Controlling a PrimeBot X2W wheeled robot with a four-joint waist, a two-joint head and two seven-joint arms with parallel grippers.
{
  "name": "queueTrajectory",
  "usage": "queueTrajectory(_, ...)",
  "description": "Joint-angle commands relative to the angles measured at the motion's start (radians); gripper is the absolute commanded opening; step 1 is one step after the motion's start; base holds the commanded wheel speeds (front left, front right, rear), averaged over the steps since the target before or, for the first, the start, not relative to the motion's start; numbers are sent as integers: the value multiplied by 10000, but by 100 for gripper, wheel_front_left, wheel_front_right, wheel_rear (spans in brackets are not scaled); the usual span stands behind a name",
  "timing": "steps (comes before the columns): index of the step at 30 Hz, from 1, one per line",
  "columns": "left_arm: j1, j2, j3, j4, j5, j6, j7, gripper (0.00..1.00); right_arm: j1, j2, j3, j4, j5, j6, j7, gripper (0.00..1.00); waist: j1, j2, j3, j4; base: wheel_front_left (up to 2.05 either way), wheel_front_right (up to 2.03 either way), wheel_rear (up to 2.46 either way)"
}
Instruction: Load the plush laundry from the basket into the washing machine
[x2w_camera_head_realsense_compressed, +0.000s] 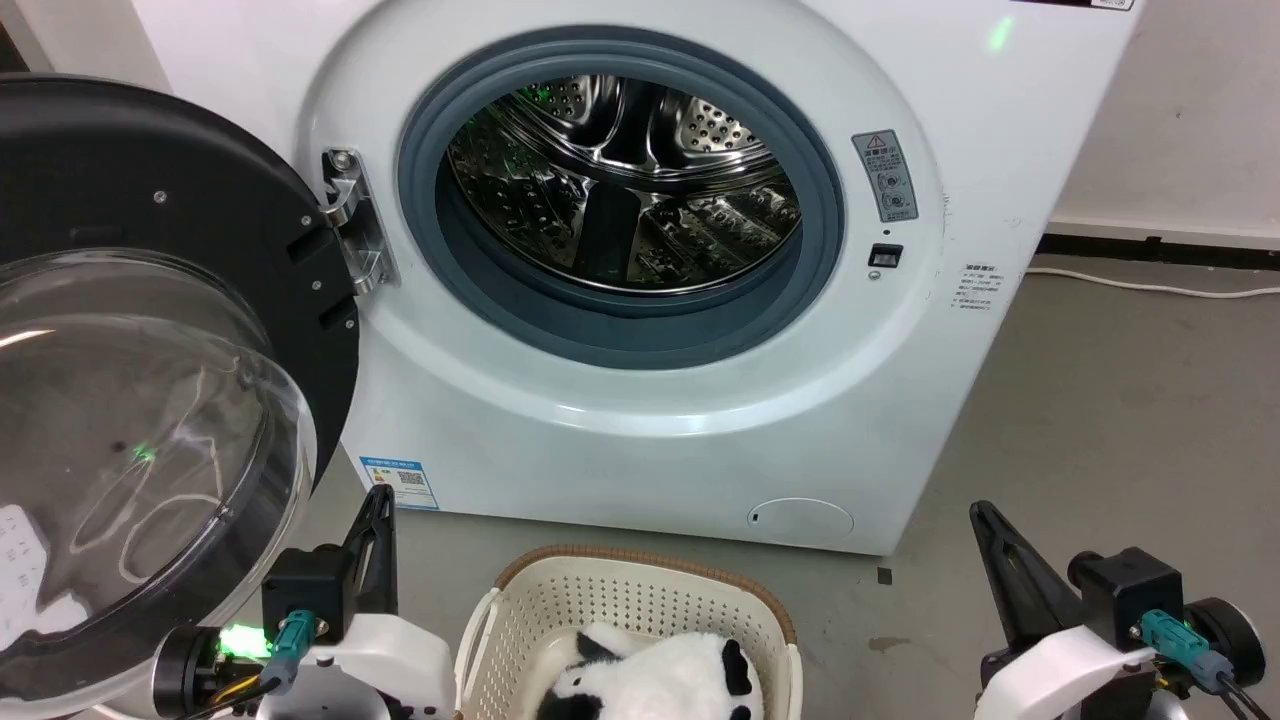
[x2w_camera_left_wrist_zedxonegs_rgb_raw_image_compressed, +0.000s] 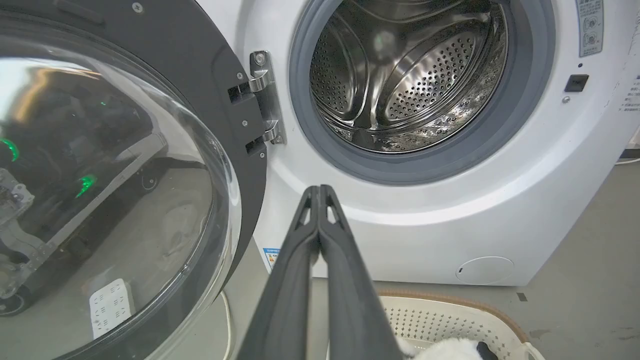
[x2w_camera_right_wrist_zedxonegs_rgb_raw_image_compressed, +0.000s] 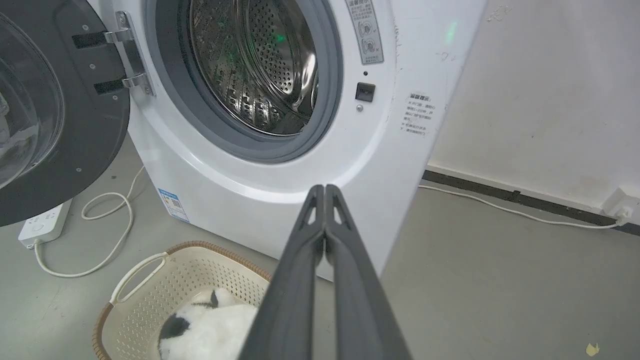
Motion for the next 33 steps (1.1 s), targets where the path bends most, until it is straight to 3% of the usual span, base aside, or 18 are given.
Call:
queueTrajectory(1, 155, 1, 5, -43, 16, 28, 3, 0, -116, 3, -20, -43, -62, -9, 3, 0, 0, 0, 0, 0, 0, 0, 0)
queueTrajectory(33, 155, 1, 5, -43, 16, 28, 3, 0, -116, 3, -20, -43, -62, -9, 3, 0, 0, 0, 0, 0, 0, 0, 0)
